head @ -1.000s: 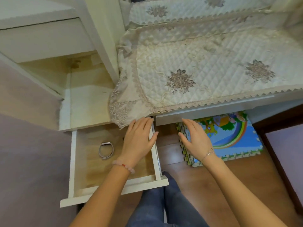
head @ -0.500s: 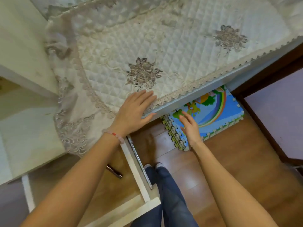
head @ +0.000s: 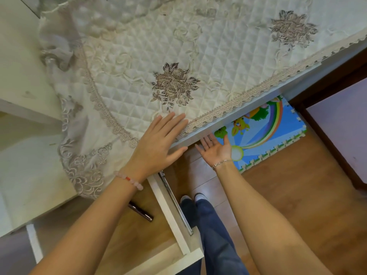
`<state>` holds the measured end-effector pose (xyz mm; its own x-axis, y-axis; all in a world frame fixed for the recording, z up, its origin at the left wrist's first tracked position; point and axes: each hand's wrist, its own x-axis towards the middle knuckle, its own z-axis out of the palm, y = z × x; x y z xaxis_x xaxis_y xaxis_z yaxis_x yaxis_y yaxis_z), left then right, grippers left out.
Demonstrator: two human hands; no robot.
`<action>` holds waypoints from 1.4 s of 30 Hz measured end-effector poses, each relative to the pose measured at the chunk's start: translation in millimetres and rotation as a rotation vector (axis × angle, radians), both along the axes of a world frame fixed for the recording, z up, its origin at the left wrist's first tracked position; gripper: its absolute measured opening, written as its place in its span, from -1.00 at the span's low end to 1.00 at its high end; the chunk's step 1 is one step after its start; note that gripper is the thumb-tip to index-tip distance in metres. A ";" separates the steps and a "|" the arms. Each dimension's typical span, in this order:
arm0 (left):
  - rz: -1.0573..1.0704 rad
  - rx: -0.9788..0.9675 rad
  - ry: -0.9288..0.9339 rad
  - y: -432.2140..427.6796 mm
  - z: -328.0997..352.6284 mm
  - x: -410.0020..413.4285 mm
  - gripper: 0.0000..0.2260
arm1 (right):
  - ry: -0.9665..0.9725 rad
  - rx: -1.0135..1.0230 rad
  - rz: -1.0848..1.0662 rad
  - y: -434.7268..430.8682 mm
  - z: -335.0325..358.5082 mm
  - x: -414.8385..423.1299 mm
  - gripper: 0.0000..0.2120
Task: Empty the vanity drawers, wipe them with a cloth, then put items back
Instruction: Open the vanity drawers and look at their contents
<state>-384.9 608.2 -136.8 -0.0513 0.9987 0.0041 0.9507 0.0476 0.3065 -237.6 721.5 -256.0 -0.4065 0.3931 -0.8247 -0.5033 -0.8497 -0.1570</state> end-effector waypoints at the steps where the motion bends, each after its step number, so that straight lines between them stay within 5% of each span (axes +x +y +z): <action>1: 0.000 -0.009 0.002 -1.3 0.5 0.4 -0.44 | 0.005 -0.009 -0.008 -0.1 -0.5 -0.8 -0.37; 18: 0.072 -0.114 0.080 -25.2 6.2 20.6 -0.34 | 0.037 -0.022 -0.084 -34.9 6.0 49.5 -0.15; 42: 0.172 -0.186 0.221 -28.4 5.5 49.3 -0.36 | -0.055 -0.118 -0.100 -107.6 10.5 198.0 -0.26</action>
